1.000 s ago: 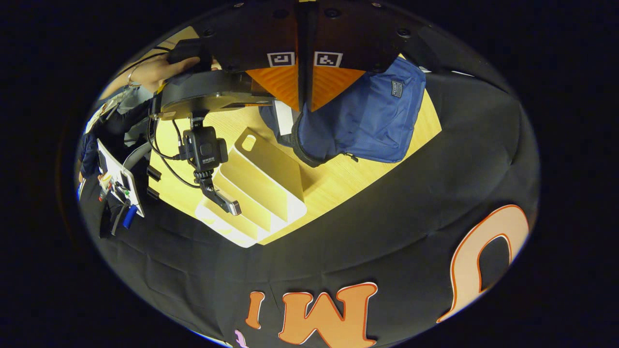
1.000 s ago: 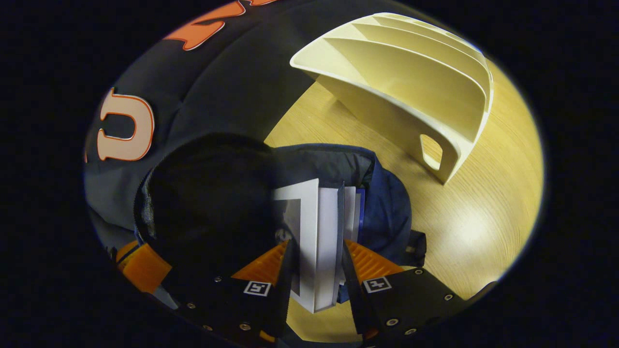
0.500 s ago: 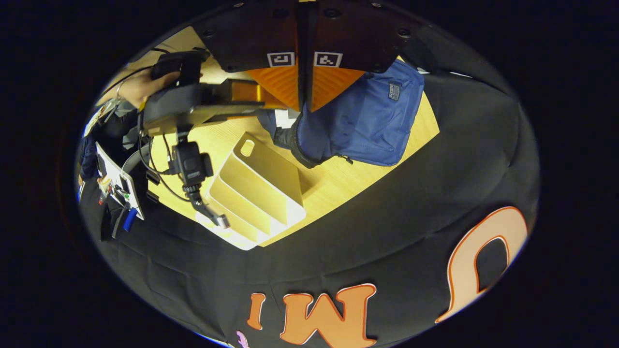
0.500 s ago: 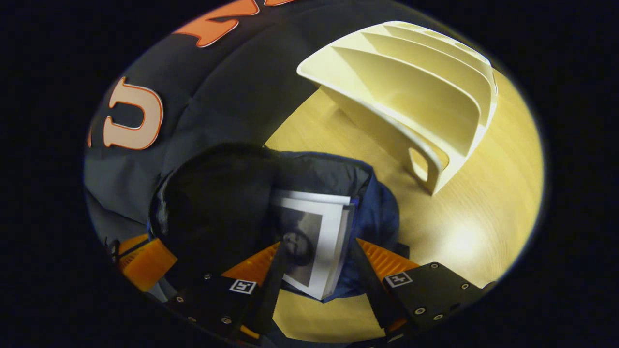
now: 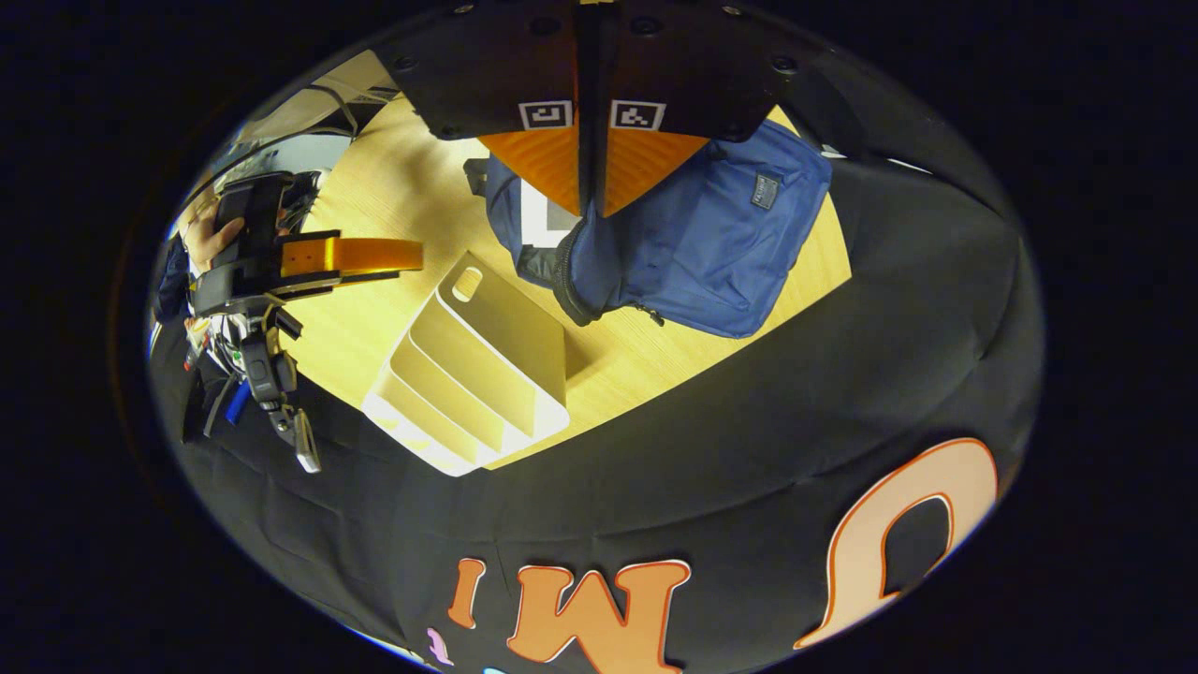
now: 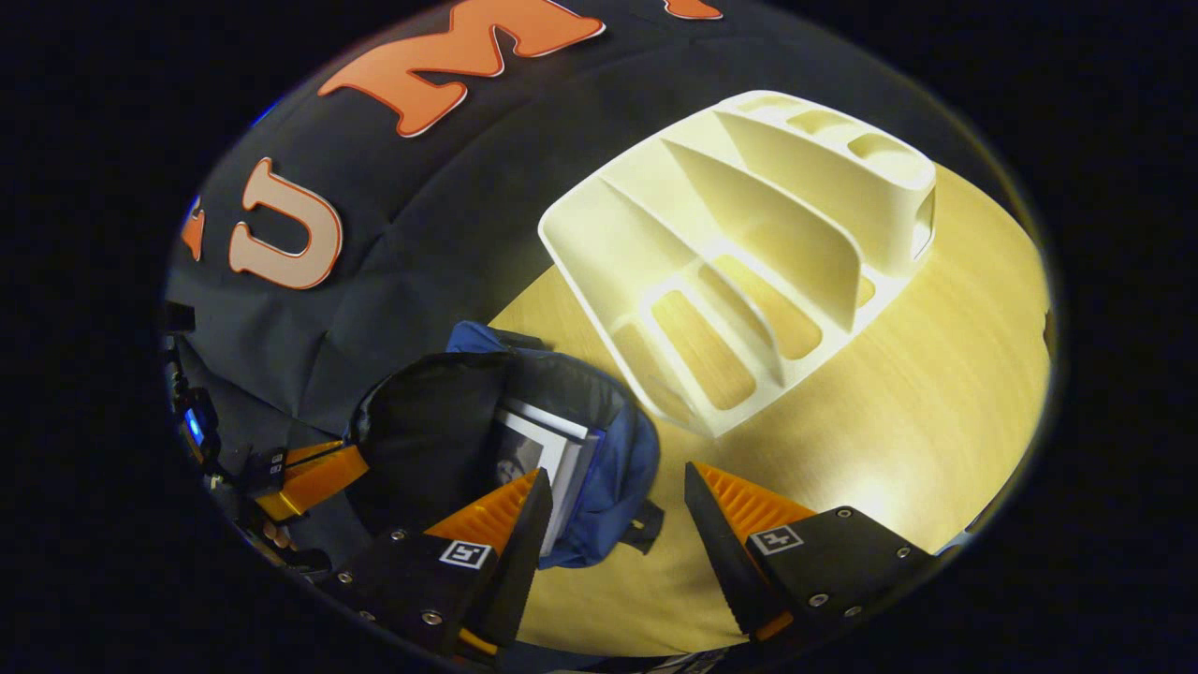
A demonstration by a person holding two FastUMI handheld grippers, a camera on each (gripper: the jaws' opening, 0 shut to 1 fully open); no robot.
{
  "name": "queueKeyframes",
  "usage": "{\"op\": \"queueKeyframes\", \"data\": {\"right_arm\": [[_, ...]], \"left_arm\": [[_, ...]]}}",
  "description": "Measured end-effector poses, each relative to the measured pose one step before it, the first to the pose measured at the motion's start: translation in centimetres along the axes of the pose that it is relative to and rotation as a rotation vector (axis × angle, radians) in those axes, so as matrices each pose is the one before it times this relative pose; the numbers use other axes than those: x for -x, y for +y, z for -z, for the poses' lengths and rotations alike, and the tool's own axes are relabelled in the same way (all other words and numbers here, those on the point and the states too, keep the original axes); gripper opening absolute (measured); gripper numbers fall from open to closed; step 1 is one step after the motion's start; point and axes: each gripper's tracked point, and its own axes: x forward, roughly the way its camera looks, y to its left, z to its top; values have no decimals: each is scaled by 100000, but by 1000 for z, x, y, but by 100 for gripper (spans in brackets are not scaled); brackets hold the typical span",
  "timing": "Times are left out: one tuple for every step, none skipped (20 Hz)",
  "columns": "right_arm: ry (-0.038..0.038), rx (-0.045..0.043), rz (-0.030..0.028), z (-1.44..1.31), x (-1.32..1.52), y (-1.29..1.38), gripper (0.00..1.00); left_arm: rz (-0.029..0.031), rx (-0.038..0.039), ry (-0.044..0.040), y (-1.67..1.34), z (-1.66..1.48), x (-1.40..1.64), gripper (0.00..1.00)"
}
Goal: Open the schoolbag, grab two books from the bookshelf and put them into the schoolbag.
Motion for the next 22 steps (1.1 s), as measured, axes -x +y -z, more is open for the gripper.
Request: {"op": "queueKeyframes", "data": {"right_arm": [[-490,638,845,-299,806,-834,85],[-196,671,619,-307,632,-777,85],[-137,372,978,-314,495,-831,85],[4,361,786,-320,401,-886,85],[330,458,393,-387,508,-816,85],[623,297,561,-186,229,-741,85],[1115,602,606,-91,153,-645,85],[992,889,404,-178,124,-678,85],[1119,1150,744,-300,130,-750,85],[910,1415,657,-189,132,-755,85],[771,1367,576,-324,166,-754,86],[342,1137,154,-448,234,-530,86],[192,1155,-189,-459,296,-496,87],[-111,1345,-302,-660,429,-541,87],[-499,1841,-324,-786,534,-453,88],[-1100,2558,24,-874,670,-462,88],[-2031,3337,329,-1108,799,-582,88],[-2977,3875,774,-1227,843,-510,88],[-3729,4178,862,-1302,752,-595,88],[-4529,4201,1137,-1531,990,-533,88],[-5775,4650,905,-1682,1198,-686,89],[-5548,4167,665,-1671,1114,-475,90]], "left_arm": [[608,1437,110,-426,232,-217,1],[847,1127,156,-431,265,-263,6],[627,1404,606,-576,274,-71,12],[-35,781,914,-377,308,-324,25],[-261,654,482,-526,352,-291,29],[-809,606,118,-265,314,-316,45],[-583,1353,110,-568,520,-349,62],[-175,1416,-356,-599,830,-145,79],[88,1977,-563,-962,-863,-154,95],[-34,2022,-283,-743,-256,-306,99],[-54,2259,-90,-707,-134,-338,99],[-242,1799,-452,-834,-211,-300,99],[-966,1620,-1077,-789,-299,-255,99],[-1477,1396,-1278,-773,-400,-122,99],[-1557,1482,-2312,-749,-590,7,99],[-1641,1739,-2948,-803,-888,-38,99],[-1390,1818,-3339,-932,-849,73,99],[-944,1855,-4329,-977,-1148,80,99],[-568,1742,-5059,-1262,-1092,225,99],[-1360,1828,-4373,-1028,-1005,159,99],[-907,1049,-4257,-999,-883,241,99],[-936,553,-4253,-1040,-935,9,99]]}}
